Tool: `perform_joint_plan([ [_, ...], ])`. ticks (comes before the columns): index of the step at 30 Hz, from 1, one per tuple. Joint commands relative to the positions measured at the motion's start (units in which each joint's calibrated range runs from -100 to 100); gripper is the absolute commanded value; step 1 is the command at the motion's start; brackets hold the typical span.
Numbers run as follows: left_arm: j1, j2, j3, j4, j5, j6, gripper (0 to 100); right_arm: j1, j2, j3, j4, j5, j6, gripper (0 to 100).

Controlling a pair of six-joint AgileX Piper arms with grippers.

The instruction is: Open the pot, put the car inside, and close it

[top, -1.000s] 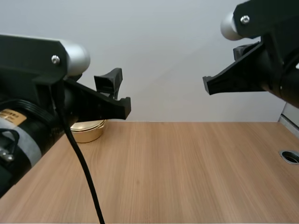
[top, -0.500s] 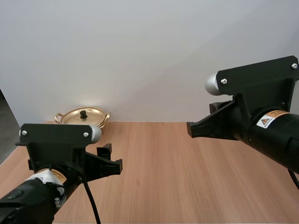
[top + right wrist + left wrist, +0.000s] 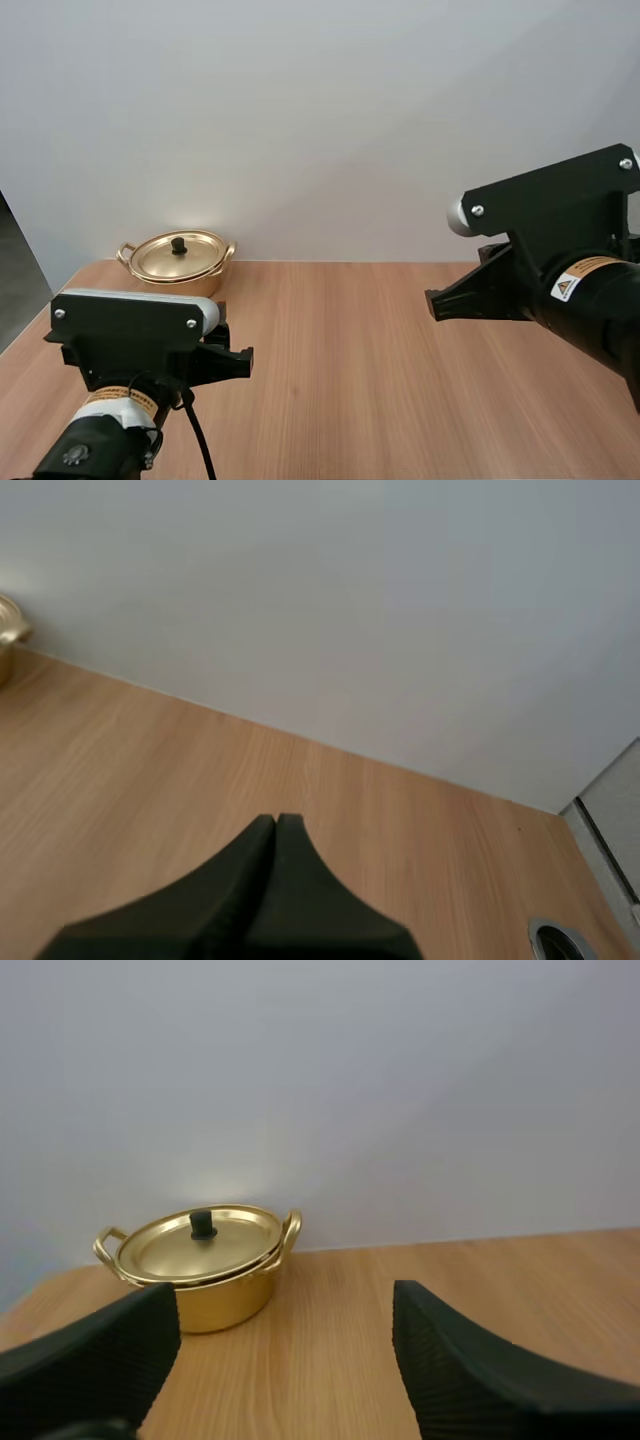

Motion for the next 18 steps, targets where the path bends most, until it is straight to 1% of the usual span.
perform_joint_plan([
  [1, -0.02, -1.7, 0.8, 0.0, 2.5, 0.0, 99, 0.0, 0.0, 0.0, -1.3, 2.3, 0.0, 0],
  [3, -0.02, -1.7, 1.6, -0.2, 3.6, 0.0, 99, -0.2, 0.0, 0.0, -2.2, 3.2, 0.0, 0],
  [7, -0.02, -1.7, 4.2, -0.7, 6.4, -0.1, 99, -0.7, 0.0, 0.0, -2.1, 3.2, 0.0, 0],
  [9, -0.02, -1.7, 4.6, -0.8, 7.5, -1.5, 99, -0.9, -0.2, 0.2, -1.3, 3.2, 0.0, 0],
  [12, -0.02, -1.7, 4.6, -0.8, 8.1, -3.7, 99, -1.1, -0.8, 1.2, -1.3, 3.2, 0.0, 0],
  [18, -0.02, -1.7, 4.6, 0.0, 7.4, -4.2, 99, -1.2, -1.4, 2.1, -1.3, 3.8, 0.0, 0],
])
